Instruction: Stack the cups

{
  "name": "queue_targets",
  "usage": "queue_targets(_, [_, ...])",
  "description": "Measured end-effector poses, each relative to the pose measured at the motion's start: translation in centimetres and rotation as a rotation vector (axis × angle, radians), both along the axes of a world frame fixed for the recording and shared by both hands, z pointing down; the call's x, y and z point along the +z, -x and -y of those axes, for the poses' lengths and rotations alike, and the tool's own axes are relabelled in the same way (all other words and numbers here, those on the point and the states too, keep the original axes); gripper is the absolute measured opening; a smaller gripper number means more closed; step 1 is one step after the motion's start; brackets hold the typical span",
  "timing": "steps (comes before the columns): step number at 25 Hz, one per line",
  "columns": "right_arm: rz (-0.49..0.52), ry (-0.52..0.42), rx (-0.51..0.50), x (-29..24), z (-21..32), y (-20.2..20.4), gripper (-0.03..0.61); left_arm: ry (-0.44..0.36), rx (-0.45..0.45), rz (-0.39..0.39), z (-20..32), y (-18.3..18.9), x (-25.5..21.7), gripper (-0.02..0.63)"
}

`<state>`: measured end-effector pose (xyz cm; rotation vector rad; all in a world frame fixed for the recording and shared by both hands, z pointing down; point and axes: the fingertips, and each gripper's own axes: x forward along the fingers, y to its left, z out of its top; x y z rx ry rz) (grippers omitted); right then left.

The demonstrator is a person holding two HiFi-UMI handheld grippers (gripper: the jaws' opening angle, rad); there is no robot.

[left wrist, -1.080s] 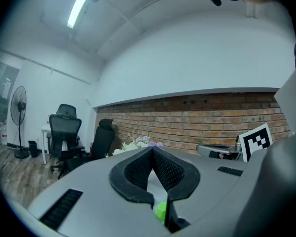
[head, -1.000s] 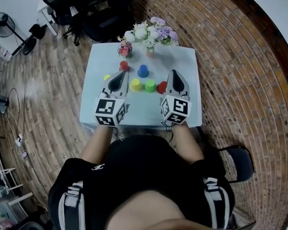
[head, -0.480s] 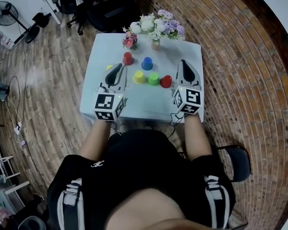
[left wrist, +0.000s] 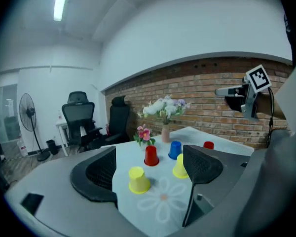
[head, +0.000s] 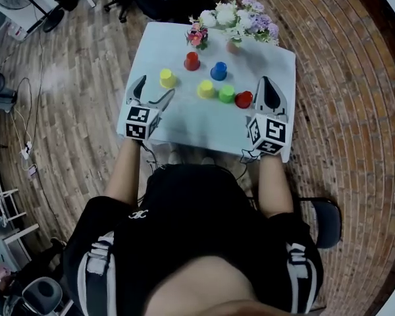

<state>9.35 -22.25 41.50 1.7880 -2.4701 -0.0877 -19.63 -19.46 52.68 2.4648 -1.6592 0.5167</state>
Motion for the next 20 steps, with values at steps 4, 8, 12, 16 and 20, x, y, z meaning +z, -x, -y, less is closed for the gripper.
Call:
queue_targets(4, [-0.014,0.023,0.031,0.8,-0.2,0.5,0.0,0.103,0.032,0.041,1.6,1.3,5.6,0.397])
queue_targets(8, [-0.039,0.051,0.076,1.7,-0.4,0.8,0.0,0.195,0.053,0.024,3.8,2.3,10.5,0.397])
queue_targets(12, [-0.058,0.075,0.126,2.5,-0.3,1.4,0.0,0.268,0.089,0.027,6.3,3.2,14.3,0.397])
queue_targets(16, [-0.072,0.101,0.174,3.7,-0.4,1.7,0.0,0.328,0.152,0.039,7.9,3.0,17.4,0.395])
queue_targets(20, [-0.084,0.12,0.209,4.5,-0.4,1.4,0.0,0.279,0.171,0.103,9.1,2.5,17.2,0.235])
